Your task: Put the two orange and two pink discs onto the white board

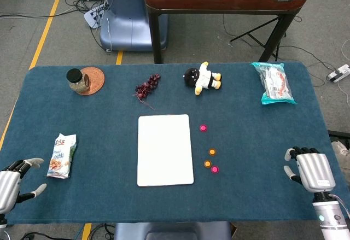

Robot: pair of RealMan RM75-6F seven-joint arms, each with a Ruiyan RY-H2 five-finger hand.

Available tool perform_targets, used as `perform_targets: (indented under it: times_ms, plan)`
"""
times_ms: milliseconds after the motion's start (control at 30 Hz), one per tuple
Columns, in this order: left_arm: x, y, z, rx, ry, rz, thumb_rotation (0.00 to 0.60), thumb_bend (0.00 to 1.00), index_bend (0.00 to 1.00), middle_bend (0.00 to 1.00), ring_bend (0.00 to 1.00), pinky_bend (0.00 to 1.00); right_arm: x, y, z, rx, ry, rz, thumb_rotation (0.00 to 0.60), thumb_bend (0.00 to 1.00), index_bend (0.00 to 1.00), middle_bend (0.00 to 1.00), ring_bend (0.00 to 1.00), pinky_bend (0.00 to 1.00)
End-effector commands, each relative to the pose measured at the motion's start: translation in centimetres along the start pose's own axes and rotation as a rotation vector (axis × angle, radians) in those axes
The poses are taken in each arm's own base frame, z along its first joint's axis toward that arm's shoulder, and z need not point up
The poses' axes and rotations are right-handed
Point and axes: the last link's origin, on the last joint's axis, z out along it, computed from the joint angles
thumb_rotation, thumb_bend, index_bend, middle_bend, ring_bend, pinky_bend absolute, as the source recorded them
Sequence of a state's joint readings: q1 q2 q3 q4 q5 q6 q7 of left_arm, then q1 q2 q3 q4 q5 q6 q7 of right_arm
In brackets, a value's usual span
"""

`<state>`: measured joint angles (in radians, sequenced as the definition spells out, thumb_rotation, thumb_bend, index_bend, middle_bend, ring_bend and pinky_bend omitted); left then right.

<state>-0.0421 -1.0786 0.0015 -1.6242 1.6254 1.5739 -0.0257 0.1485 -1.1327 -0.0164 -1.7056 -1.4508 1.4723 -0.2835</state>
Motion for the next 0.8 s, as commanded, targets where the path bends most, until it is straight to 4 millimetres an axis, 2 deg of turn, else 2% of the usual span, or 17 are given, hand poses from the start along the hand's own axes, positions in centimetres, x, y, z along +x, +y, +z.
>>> perform_targets:
  times_ms: [33,233,333,467,633,700,800]
  plan:
    - [0.1,0.0,0.0,0.001,0.005,-0.001,0.6,0.14,0.4,0.45,0.38,0.53,-0.3,-0.2,0.2,0.011,-0.012,-0.003,0.6,0.21,0.53,0.5,0.47,0.47]
    - [0.2,-0.1,0.0,0.003,0.005,-0.007,0.6,0.14,0.4,0.45,0.38,0.53,-1.5,-1.6,1.3,0.068,-0.065,-0.023,0.6,0.21,0.53,0.5,0.47,0.48]
    - [0.3,-0.2,0.0,0.006,0.008,-0.014,0.6,0.14,0.4,0.45,0.38,0.53,-1.7,-2.9,2.4,0.105,-0.087,-0.046,0.6,0.21,0.53,0.52,0.49,0.57]
    - [0.3,-0.2,0.1,0.003,0.007,-0.015,0.6,0.14,0.4,0.45,0.38,0.53,-1.2,-4.9,4.8,0.157,-0.106,-0.105,0.6,0.18,0.53,0.65,0.66,0.72]
    - [0.4,-0.2,0.0,0.002,0.011,-0.018,0.6,0.14,0.4,0.45,0.38,0.53,-0.5,-7.8,7.4,0.215,-0.131,-0.148,0.6,0.11,0.48,0.94,0.94,0.94]
    - [0.4,-0.3,-0.1,0.004,0.01,-0.018,0.6,0.14,0.4,0.45,0.38,0.53,-0.4,-8.9,8.5,0.231,-0.152,-0.166,0.6,0.09,0.47,1.0,1.0,0.99]
    - [0.6,-0.4,-0.2,0.009,0.015,-0.02,0.6,0.14,0.4,0.45,0.38,0.53,-0.7,-10.3,10.1,0.241,-0.183,-0.194,0.6,0.09,0.44,1.0,1.0,1.0]
